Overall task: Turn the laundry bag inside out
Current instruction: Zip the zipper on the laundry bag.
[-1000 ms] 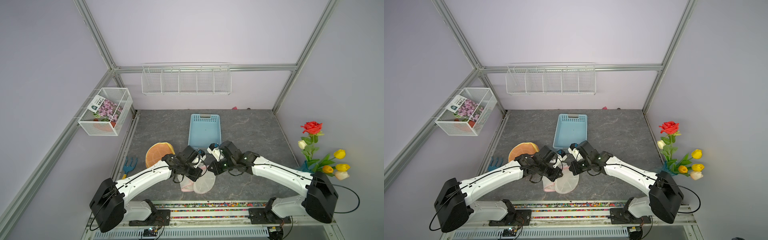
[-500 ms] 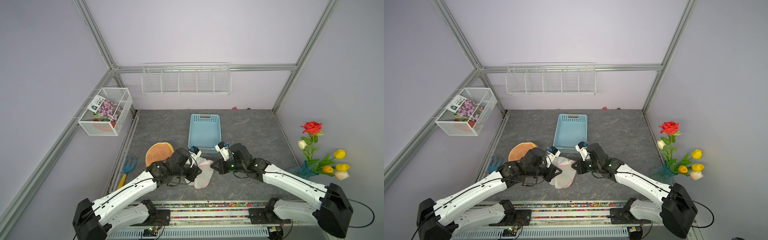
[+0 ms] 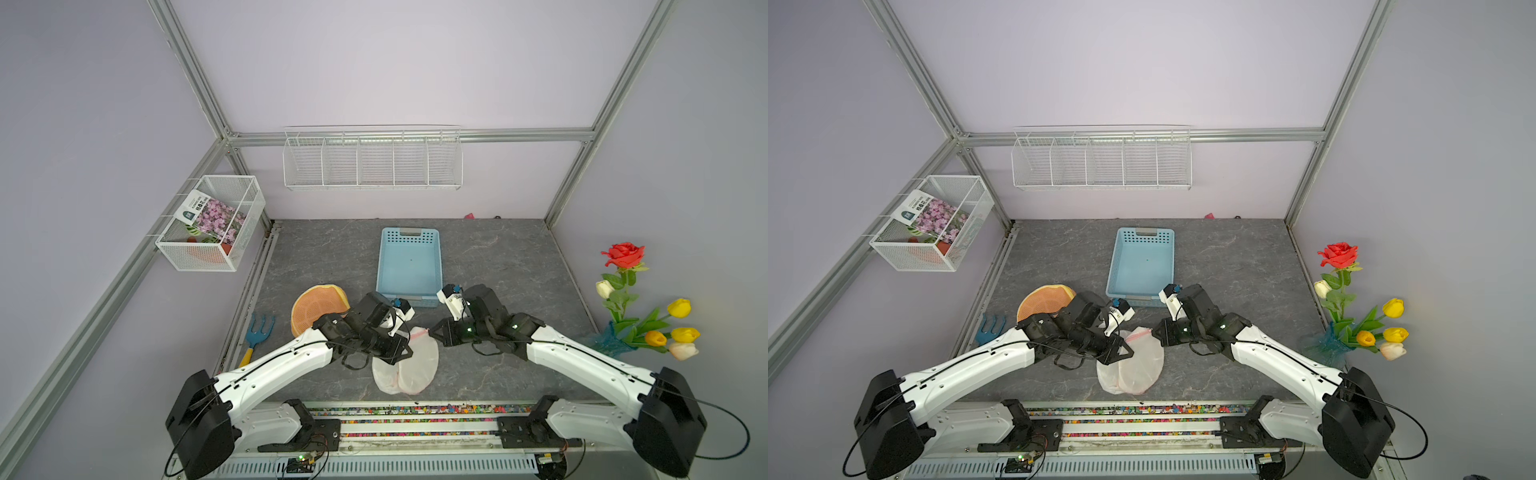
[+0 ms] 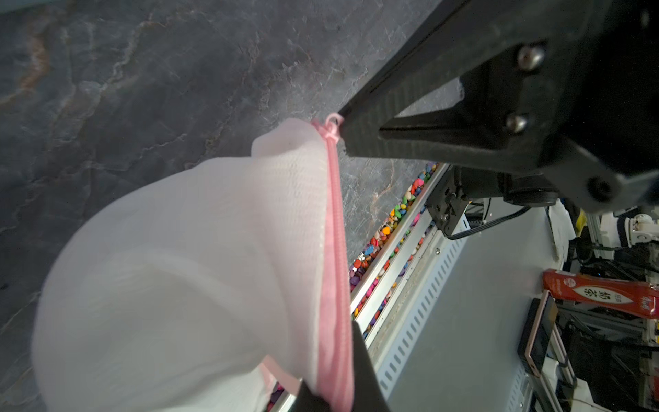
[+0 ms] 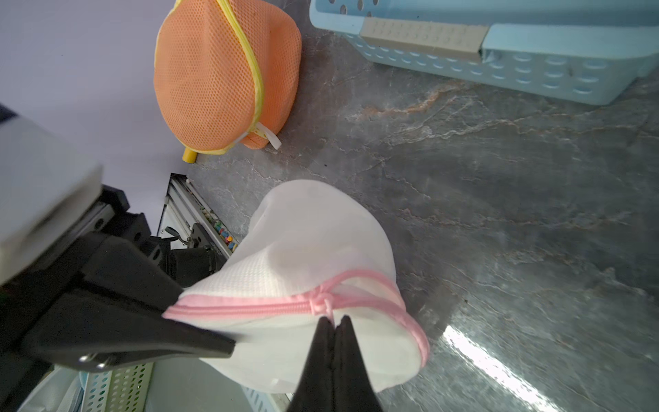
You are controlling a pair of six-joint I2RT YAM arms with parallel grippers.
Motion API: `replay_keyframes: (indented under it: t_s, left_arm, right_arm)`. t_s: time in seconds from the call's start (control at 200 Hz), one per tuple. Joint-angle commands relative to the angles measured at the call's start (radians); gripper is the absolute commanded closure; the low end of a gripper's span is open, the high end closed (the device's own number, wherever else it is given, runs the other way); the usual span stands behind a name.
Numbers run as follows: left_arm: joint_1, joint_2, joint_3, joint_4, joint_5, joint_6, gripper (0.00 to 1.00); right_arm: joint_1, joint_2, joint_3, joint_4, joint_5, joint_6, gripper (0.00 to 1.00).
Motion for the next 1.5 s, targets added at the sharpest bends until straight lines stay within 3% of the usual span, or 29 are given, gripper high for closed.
replay_keyframes:
  t_s: [0.0,0.215,0.325,0.4,0.515,0.725,0.87,0.99,1.08,1.18,1.295,1.495]
  left_arm:
    - [-0.001,0.009,0.061,-0.126,0.074,0.057,1.00]
    - [-0.001,-0.015,0.067,-0.134,0.013,0.060,1.00]
    - [-0.001,-0.001,0.055,-0.117,0.010,0.048,1.00]
    - [-0.001,-0.007,0.044,-0.090,0.005,0.033,0.76]
    - [0.000,-0.039,0.051,-0.074,-0.058,0.013,0.40]
    - [-0.001,-0.129,0.117,-0.086,-0.237,0.053,0.25]
    - [0.000,-0.121,0.132,-0.032,-0.212,0.098,0.23]
    - [-0.001,-0.036,0.166,-0.119,-0.100,0.097,0.42]
    - [-0.001,-0.032,0.122,-0.138,-0.092,0.060,0.51]
    - [-0.003,-0.047,0.102,-0.185,-0.169,0.065,0.44]
    - [-0.019,-0.042,0.133,-0.220,-0.261,0.076,0.29]
    - [-0.029,0.022,0.135,-0.162,-0.299,0.112,0.27]
  right_arm:
    - [-0.048,0.022,0.035,-0.175,0.192,-0.050,1.00]
    - [-0.117,0.027,-0.051,-0.199,0.190,-0.046,1.00]
    - [-0.108,-0.007,-0.086,-0.086,0.063,-0.047,1.00]
    - [-0.102,-0.034,-0.088,0.013,-0.063,-0.055,1.00]
    - [-0.087,-0.022,-0.028,-0.006,-0.119,-0.081,1.00]
    - [-0.060,0.012,0.060,-0.066,-0.159,-0.178,1.00]
    - [-0.049,0.057,0.128,-0.119,-0.143,-0.240,1.00]
    - [-0.048,0.085,0.180,-0.127,-0.135,-0.254,1.00]
    - [-0.048,0.100,0.219,-0.135,-0.129,-0.265,1.00]
    - [-0.044,0.116,0.249,-0.143,-0.140,-0.284,1.00]
    - [-0.020,0.143,0.283,-0.197,-0.115,-0.324,1.00]
    - [0.004,0.165,0.270,-0.183,-0.120,-0.337,1.00]
